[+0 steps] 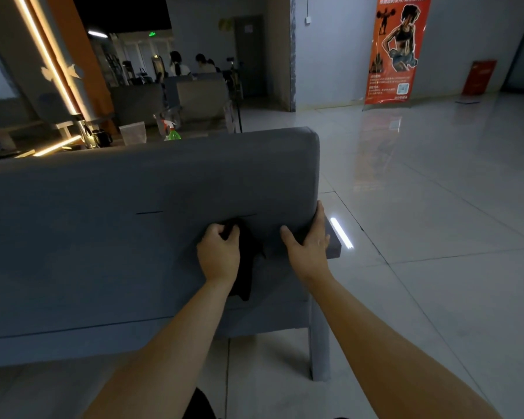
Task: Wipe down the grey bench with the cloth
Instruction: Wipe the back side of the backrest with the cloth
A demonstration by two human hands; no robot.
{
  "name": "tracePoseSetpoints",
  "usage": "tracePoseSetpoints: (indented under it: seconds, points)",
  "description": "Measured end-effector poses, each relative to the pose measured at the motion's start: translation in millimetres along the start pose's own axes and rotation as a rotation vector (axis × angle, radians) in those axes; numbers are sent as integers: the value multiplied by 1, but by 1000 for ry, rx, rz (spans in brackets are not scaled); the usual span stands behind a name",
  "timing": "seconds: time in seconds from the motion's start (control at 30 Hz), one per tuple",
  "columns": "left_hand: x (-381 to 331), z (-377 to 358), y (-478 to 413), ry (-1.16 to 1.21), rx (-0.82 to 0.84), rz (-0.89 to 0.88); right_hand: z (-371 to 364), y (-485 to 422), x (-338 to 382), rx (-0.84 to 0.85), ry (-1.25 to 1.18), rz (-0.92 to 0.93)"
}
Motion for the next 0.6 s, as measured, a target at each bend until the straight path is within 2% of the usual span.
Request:
tracePoseSetpoints:
  seconds: [0.2,0.37,0.47,0.6]
  points:
    - [-49,-26,11,-9,136,-191,-2,1,4,-34,-2,51]
    - [-39,-27,-1,71,58,-69,-4,3,1,-55,34,87]
    - [-16,-11,-10,85,6,10,-5,4,3,-62,33,42]
    - [-2,0,-13,84,-53,38,-5,5,3,-58,25,24]
Point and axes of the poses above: each hand's wrist, its own y-axis away from the middle knuckle, its own z-axis out of the back of the hand, x = y × z, the point moved 4 cm from there along -y, towards the middle knuckle, and after that the axes turned 6 degrees about -z, right-handed, at the moved point
